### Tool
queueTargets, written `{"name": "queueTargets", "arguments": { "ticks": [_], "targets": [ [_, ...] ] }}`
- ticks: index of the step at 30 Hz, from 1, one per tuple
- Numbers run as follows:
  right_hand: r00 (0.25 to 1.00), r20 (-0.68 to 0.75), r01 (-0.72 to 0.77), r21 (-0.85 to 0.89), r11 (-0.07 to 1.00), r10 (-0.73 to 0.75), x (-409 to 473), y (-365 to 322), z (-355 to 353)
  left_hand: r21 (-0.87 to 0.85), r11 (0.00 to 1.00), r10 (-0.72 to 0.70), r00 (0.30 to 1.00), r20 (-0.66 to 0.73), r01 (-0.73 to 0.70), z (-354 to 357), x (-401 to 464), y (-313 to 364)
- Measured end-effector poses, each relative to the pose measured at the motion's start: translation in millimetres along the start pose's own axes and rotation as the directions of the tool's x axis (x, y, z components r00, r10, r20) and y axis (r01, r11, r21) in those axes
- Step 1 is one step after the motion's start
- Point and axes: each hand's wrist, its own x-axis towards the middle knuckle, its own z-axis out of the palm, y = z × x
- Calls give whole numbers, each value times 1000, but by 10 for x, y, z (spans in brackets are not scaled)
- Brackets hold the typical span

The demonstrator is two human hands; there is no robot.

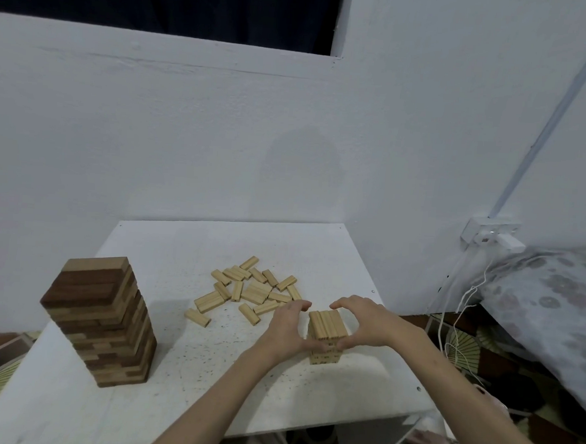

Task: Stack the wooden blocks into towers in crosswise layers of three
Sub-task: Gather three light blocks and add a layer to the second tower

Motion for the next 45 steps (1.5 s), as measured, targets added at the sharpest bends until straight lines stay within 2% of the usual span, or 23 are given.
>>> {"name": "queueTargets", "arguments": {
  "ticks": [45],
  "targets": [
    [1000, -26, 7, 93, 996, -4, 6, -27, 43, -32, 999, -1, 1000, 19, 2, -20, 37, -70]
  ]
}}
